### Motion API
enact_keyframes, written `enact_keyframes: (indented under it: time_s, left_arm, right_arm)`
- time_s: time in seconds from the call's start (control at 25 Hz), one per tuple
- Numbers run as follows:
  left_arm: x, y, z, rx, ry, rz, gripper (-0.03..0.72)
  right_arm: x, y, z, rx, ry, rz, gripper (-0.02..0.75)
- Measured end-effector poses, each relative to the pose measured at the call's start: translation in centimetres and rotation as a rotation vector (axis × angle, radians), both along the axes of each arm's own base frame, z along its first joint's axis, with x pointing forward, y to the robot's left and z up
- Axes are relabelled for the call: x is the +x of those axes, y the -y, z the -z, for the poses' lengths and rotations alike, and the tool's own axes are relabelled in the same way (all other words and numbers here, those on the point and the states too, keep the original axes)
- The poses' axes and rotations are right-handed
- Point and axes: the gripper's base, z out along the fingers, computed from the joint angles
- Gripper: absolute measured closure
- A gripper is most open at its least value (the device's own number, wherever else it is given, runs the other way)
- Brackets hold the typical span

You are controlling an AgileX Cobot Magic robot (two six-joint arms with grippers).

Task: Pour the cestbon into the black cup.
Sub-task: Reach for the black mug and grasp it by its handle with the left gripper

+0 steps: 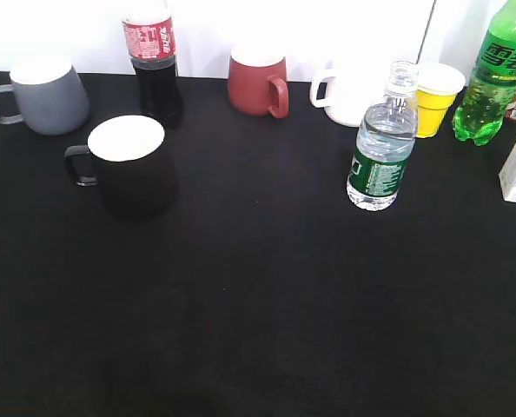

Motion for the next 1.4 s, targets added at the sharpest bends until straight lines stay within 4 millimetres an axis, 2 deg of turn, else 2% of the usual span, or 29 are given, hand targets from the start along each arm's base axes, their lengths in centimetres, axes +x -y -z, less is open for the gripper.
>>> enact_keyframes:
  time_s: [0.36, 0.4, 0.44, 0.52, 0.56, 0.68, 0.76, 0.8, 0.96, 1.04, 1.16, 1.28, 1.4]
  left_arm:
    - [0.0, 0.0, 0.0, 0.004, 0.001, 0.002, 0.459]
    - [0.2, 0.1, -0.1, 0.025, 0.001, 0.023, 0.432]
    - [0.6, 0.4, -0.7, 0.04, 0.02, 0.058, 0.367]
    - [2.6, 0.9, -2.9, 0.054, 0.155, 0.108, 0.206]
    - [4.1, 1.0, -3.8, 0.072, 0.205, 0.123, 0.171]
    - [9.9, 1.6, -5.8, 0.1, 0.348, 0.15, 0.154]
    - [13.5, 2.0, -5.7, 0.086, 0.402, 0.162, 0.168]
    - [14.8, 2.4, -4.7, 0.067, 0.43, 0.177, 0.172]
    - [18.0, 4.5, 4.0, 0.013, 0.357, 0.266, 0.176]
    - [19.7, 5.8, 7.3, 0.007, 0.282, 0.308, 0.182]
    - [22.0, 6.8, 10.9, -0.01, 0.271, 0.326, 0.232]
    - [23.1, 7.2, 14.3, -0.009, 0.241, 0.33, 0.271]
    - [24.3, 7.5, 16.2, -0.016, 0.202, 0.325, 0.277]
  right_arm:
    - [0.0, 0.0, 0.0, 0.0, 0.0, 0.0, 0.152]
    - [0.0, 0.0, 0.0, 0.0, 0.0, 0.0, 0.153]
    - [0.0, 0.0, 0.0, 0.0, 0.0, 0.0, 0.153]
    - [0.0, 0.0, 0.0, 0.0, 0.0, 0.0, 0.153]
    - [0.0, 0.0, 0.0, 0.0, 0.0, 0.0, 0.153]
    - [0.0, 0.0, 0.0, 0.0, 0.0, 0.0, 0.152]
    - [0.0, 0.0, 0.0, 0.0, 0.0, 0.0, 0.152]
    - [0.0, 0.0, 0.0, 0.0, 0.0, 0.0, 0.152]
    - [0.0, 0.0, 0.0, 0.0, 0.0, 0.0, 0.153]
    - [0.0, 0.0, 0.0, 0.0, 0.0, 0.0, 0.153]
    - [0.0, 0.0, 0.0, 0.0, 0.0, 0.0, 0.152]
    - [0.0, 0.0, 0.0, 0.0, 0.0, 0.0, 0.152]
    - [0.0, 0.0, 0.0, 0.0, 0.0, 0.0, 0.153]
